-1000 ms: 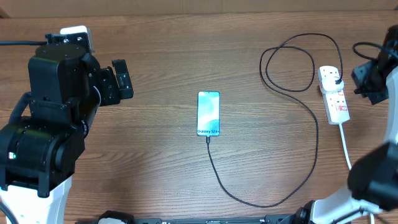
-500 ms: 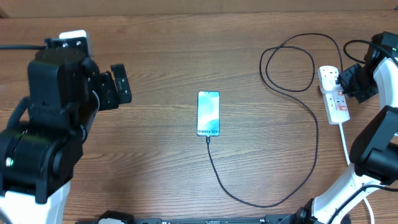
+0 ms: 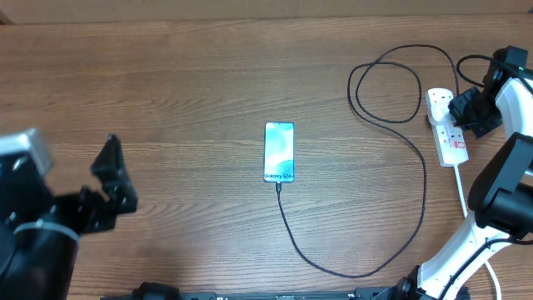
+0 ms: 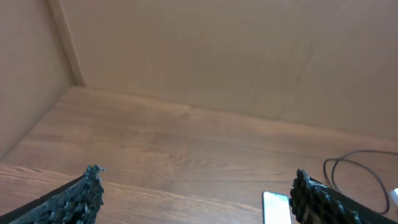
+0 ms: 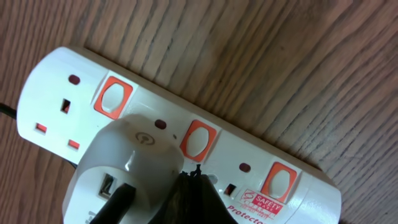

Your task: Plug charger to phone and switch on socket

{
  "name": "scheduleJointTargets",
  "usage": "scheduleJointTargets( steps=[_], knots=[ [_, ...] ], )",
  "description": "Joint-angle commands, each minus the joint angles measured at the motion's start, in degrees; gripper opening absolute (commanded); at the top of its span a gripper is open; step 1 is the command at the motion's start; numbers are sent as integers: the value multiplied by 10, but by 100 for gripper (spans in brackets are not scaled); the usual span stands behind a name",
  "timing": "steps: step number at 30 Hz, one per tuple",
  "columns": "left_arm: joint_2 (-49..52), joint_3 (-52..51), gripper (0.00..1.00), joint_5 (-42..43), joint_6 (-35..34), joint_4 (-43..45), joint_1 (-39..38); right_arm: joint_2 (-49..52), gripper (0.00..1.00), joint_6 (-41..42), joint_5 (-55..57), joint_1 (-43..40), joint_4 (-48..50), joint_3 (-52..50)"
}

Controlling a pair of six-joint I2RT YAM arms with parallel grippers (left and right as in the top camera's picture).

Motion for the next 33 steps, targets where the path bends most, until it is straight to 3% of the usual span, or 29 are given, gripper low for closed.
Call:
scheduleJointTargets(
  steps=[1,13,20,26,33],
  knots=[
    [-33,-1,100,-8,7,1,3,-2,4,-7,-7,-1,15,11],
    [-117,-1,100,-8,7,-26,64,36,4,-23,-47,1,19,11],
    [-159,-1,100,-8,7,-144,67,63,4,-68,-76,6,-3,11],
    [-209,-1,100,-8,7,-243,67,62,4,-58,-69,2,-17,17],
    [-284,-2,100,-8,7,-243,68,62,4,-39,-69,-19,-88,99]
  ],
)
